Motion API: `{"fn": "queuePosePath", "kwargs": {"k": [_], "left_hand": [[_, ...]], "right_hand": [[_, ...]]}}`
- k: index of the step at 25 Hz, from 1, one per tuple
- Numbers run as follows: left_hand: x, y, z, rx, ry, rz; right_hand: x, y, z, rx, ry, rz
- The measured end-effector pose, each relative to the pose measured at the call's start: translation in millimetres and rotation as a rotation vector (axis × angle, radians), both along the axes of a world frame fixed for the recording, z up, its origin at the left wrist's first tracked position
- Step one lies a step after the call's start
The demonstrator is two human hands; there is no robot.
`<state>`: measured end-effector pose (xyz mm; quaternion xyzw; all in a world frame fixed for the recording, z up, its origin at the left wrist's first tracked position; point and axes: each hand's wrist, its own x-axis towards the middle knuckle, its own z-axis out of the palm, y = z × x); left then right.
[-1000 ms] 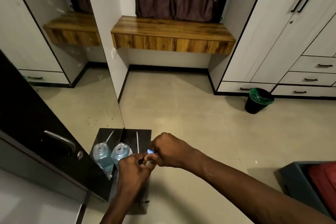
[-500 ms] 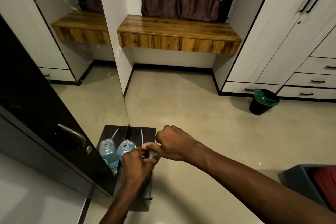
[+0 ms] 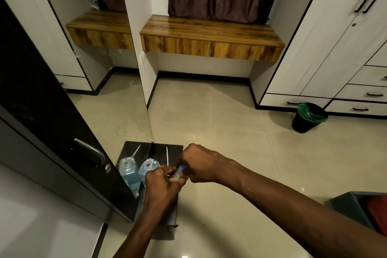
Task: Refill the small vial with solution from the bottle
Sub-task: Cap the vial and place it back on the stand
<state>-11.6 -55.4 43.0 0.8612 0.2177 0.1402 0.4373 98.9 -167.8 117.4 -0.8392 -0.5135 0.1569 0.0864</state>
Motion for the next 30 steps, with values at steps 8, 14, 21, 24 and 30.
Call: {"fn": "queuePosePath", "kwargs": {"k": [8,14,21,24,30], "left_hand": [[2.3,2.4,-1.8,0.019,-0.021,0.02],[-28.2,12.3,-51.8,0.017,-0.006,0.041],[-100.1,33.0,-161.3,-0.059,0.124,0.321],[-100.8,38.9,-200.0,-0.092,0.14,0.315],[-72.1,48.3,-232.1,-0.161,0.137,0.312]], "right_hand": [[-5.5,1.8,-11.7,0.055,-0.055,-0.028],[-12.6,14.1,-58.9,-0.025,0.051,-0.009],[-31.7,34.4,-177.6,-0.124,0.284,-0.09],[-31.9,48.4,-227.1,-0.131,0.335,-0.156],[-26.4,67.7,-262.6,-0.11,0.289,-0.126]]}}
